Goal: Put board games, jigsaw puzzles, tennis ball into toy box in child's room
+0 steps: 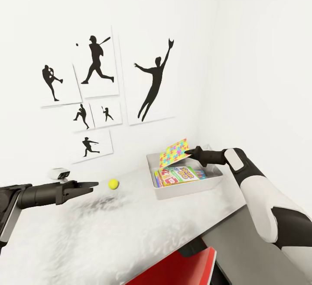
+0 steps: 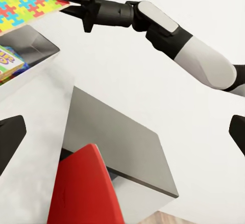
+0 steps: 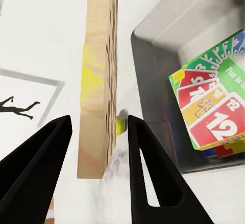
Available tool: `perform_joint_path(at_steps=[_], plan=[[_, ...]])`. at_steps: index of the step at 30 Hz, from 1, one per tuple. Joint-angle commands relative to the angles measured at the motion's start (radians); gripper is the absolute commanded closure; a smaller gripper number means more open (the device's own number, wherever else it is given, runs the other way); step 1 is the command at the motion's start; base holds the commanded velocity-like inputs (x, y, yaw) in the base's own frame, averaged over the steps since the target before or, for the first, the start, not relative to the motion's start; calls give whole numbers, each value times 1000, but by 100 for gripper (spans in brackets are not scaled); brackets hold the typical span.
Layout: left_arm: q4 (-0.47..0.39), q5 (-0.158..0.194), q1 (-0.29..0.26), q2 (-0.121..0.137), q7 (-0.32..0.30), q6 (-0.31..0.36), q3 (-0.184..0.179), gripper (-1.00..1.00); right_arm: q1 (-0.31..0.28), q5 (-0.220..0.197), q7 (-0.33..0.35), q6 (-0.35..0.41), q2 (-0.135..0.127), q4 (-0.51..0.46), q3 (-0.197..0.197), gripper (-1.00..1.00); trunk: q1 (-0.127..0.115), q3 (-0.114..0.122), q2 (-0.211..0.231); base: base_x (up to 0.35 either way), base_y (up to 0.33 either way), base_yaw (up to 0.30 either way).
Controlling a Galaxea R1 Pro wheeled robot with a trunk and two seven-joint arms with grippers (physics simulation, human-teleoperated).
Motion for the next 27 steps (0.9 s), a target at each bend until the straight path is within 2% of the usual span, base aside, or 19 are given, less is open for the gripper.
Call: perform_joint_path(at_steps=[1,15,22,27], plan=[[0,0,-1,0,-4,11,0,-100,-1,9,9,5,1,1,-6,100,1,-4,-2,0,0,0],[0,2,-1,-3,-4,12,-2,-100,0,11,10,2,-3,1,-8,100,1,-26,-2,0,0,0],[0,2,-1,-2,-4,12,-2,-100,0,6,11,12,-58,2,-7,100,1,-38,-2,0,0,0],[0,2,-1,-3,-4,12,-2,-100,0,5,12,13,-65,2,-8,100,1,-46,-2,0,0,0]])
